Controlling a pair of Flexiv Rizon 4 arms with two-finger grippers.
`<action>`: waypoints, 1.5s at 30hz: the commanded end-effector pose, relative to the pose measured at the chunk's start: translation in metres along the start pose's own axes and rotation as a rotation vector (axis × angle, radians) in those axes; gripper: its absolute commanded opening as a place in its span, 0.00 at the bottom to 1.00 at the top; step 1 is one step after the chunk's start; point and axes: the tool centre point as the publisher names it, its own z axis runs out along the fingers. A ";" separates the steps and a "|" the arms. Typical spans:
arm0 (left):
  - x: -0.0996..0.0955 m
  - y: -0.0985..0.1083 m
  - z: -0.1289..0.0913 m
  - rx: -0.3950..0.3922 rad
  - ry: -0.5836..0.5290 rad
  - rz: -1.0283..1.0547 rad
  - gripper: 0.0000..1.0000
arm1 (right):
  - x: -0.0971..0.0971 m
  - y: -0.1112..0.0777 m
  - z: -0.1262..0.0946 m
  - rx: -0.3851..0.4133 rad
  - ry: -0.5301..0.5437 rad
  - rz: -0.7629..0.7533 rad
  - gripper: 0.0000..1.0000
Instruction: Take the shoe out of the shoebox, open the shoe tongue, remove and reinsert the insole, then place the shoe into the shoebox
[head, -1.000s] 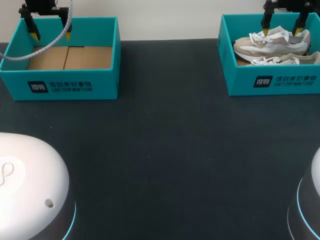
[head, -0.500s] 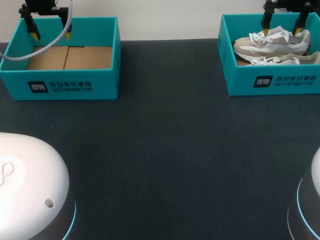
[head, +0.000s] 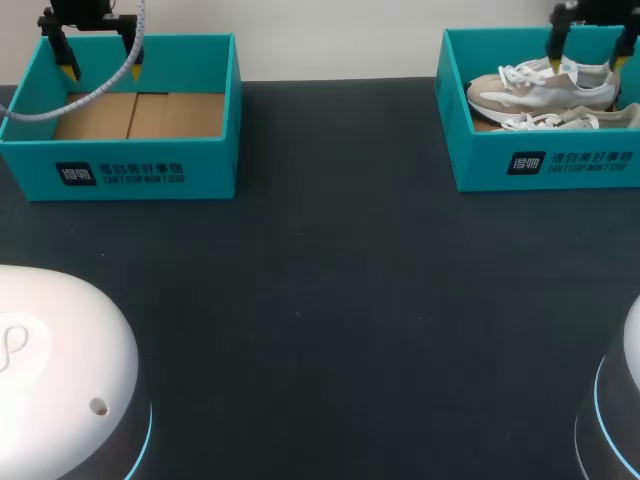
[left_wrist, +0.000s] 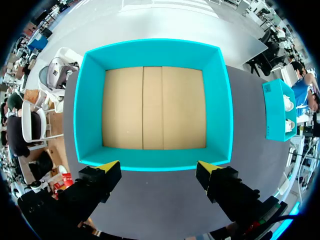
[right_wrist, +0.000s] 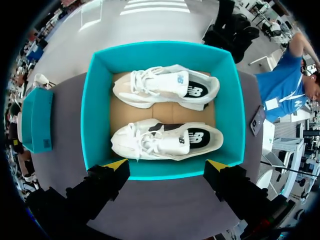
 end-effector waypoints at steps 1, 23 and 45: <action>0.000 0.000 0.000 0.000 -0.001 0.000 1.00 | -0.021 0.000 0.014 -0.016 -0.009 0.020 1.00; 0.000 0.000 0.000 0.000 -0.001 0.000 1.00 | -0.081 -0.006 0.049 -0.019 -0.078 0.089 1.00; 0.000 0.000 0.000 0.000 -0.001 0.000 1.00 | -0.104 0.005 0.110 -0.055 -0.093 0.078 0.58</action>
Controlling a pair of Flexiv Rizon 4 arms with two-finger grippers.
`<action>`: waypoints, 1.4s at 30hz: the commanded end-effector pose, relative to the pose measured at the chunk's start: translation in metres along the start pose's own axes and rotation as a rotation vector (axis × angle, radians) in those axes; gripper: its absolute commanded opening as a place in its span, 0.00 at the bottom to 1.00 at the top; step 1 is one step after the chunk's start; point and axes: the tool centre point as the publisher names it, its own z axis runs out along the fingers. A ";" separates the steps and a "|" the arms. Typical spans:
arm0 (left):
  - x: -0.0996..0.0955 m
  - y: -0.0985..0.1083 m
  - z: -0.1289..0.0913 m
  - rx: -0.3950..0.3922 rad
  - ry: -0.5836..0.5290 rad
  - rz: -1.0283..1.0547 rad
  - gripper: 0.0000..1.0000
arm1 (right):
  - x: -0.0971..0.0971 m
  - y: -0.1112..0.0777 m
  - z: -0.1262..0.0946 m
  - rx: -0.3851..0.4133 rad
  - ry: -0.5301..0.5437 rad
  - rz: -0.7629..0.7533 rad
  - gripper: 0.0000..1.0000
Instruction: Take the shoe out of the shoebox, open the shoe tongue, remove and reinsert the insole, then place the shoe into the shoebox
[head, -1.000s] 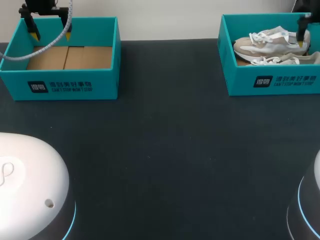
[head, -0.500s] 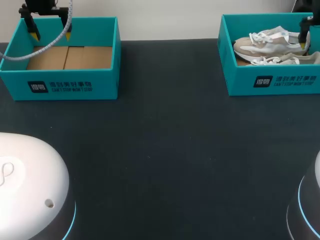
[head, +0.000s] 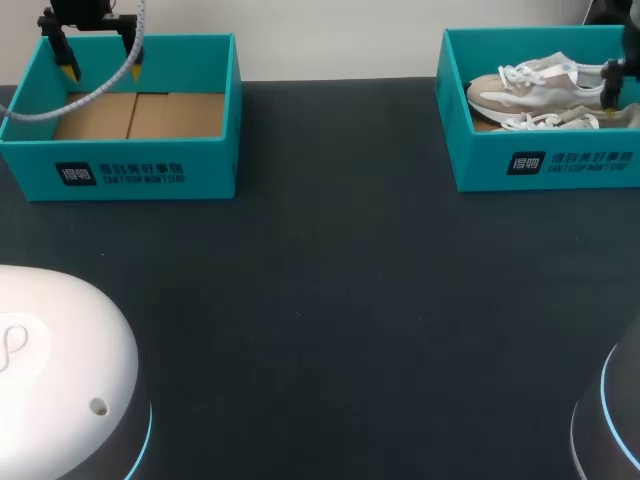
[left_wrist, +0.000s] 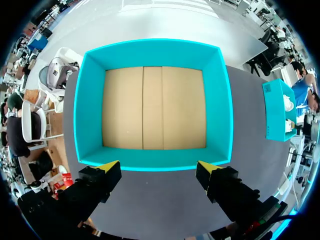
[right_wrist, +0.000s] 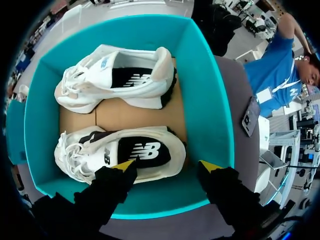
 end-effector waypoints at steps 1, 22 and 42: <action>0.000 0.000 0.000 -0.001 -0.001 0.000 1.00 | -0.004 0.005 0.009 0.000 -0.003 0.002 0.58; 0.000 0.000 0.000 -0.001 -0.001 0.000 1.00 | -0.010 0.015 0.051 0.026 -0.012 0.004 0.49; 0.000 0.000 0.000 -0.001 -0.001 0.000 1.00 | -0.025 0.009 0.043 -0.020 -0.088 0.011 0.00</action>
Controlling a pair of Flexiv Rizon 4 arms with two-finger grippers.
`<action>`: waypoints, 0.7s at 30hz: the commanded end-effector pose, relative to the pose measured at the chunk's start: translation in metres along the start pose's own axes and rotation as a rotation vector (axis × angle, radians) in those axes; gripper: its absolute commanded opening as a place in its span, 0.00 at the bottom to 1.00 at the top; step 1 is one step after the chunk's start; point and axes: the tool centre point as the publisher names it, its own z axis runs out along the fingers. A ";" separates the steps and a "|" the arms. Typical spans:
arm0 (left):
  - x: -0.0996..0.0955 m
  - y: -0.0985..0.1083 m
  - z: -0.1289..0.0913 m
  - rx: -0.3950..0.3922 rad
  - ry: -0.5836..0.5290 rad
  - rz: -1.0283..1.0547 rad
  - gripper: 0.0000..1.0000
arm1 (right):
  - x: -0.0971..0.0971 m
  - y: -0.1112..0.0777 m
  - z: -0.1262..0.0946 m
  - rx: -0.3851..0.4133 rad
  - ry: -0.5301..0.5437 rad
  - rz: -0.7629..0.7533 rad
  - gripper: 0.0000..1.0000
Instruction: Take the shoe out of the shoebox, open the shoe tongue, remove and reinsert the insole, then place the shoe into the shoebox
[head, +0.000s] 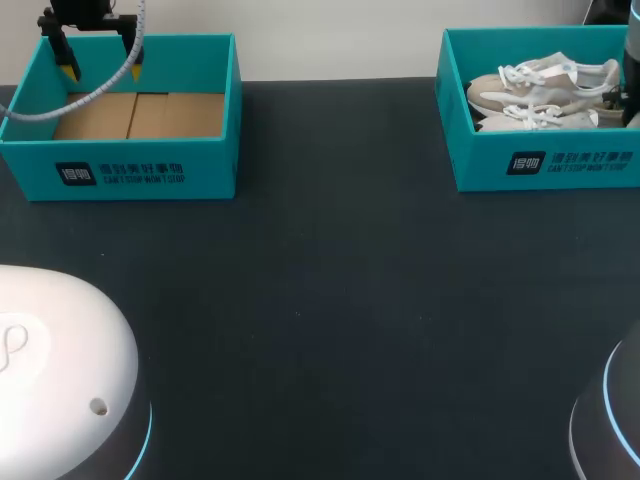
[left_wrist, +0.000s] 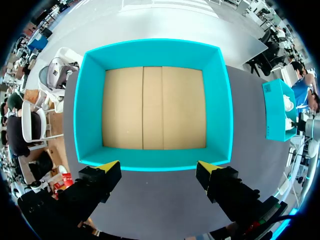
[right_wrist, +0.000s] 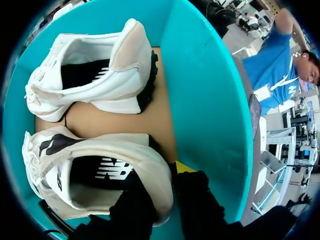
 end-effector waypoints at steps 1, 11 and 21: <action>0.000 0.000 0.000 -0.001 -0.001 0.000 1.00 | -0.007 -0.005 -0.020 -0.018 0.006 -0.004 0.00; 0.000 0.000 0.000 -0.001 -0.001 0.000 1.00 | -0.019 -0.001 -0.080 -0.061 -0.030 -0.035 0.00; 0.000 0.000 0.000 -0.001 -0.001 0.000 1.00 | -0.019 0.000 -0.143 -0.070 -0.056 -0.048 0.00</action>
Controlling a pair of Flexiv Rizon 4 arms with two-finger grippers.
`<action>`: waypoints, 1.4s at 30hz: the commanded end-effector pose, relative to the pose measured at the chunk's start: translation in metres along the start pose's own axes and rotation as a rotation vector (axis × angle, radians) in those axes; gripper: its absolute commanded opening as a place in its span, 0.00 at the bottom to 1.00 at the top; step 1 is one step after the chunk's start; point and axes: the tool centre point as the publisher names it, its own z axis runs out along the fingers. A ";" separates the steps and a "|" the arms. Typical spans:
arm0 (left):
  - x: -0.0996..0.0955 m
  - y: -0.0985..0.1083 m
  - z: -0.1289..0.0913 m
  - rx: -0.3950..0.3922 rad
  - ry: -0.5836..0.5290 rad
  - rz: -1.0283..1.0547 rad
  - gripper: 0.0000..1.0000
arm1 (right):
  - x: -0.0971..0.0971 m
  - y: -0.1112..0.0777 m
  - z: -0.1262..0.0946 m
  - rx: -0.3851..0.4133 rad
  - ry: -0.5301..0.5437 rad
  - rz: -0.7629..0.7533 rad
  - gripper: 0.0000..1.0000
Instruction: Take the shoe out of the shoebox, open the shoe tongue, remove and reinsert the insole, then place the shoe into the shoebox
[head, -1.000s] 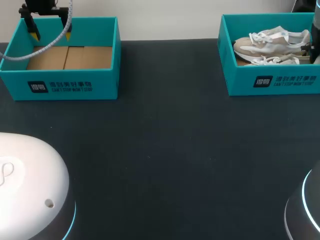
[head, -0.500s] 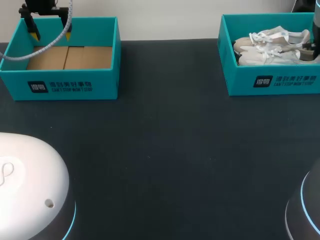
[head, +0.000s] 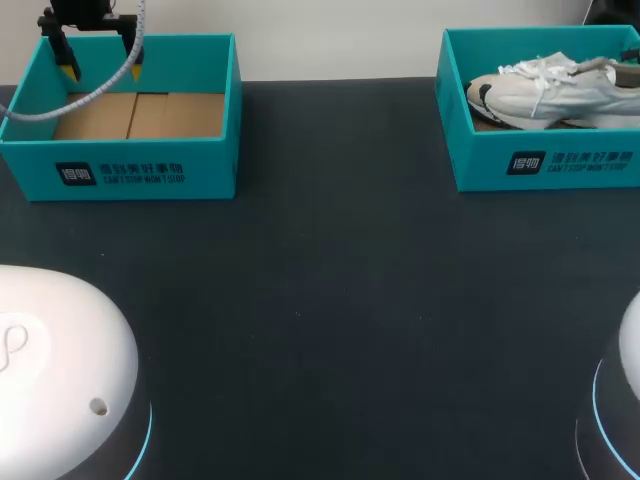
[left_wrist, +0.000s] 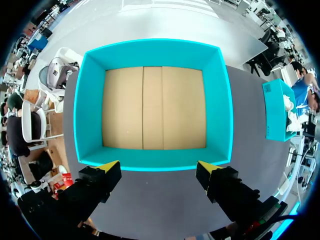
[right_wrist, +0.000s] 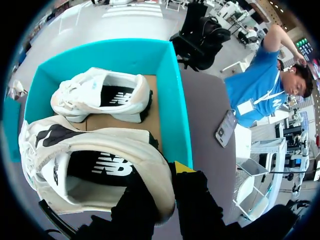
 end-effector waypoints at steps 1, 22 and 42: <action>0.000 0.000 0.000 -0.001 -0.001 0.000 1.00 | 0.000 -0.004 -0.043 -0.001 -0.009 -0.003 0.00; 0.000 0.000 0.000 -0.001 -0.001 0.000 1.00 | 0.001 -0.009 -0.101 -0.017 0.016 0.010 0.00; 0.000 0.000 0.000 -0.001 -0.001 0.000 1.00 | 0.030 -0.045 -0.134 -0.012 -0.035 -0.003 0.00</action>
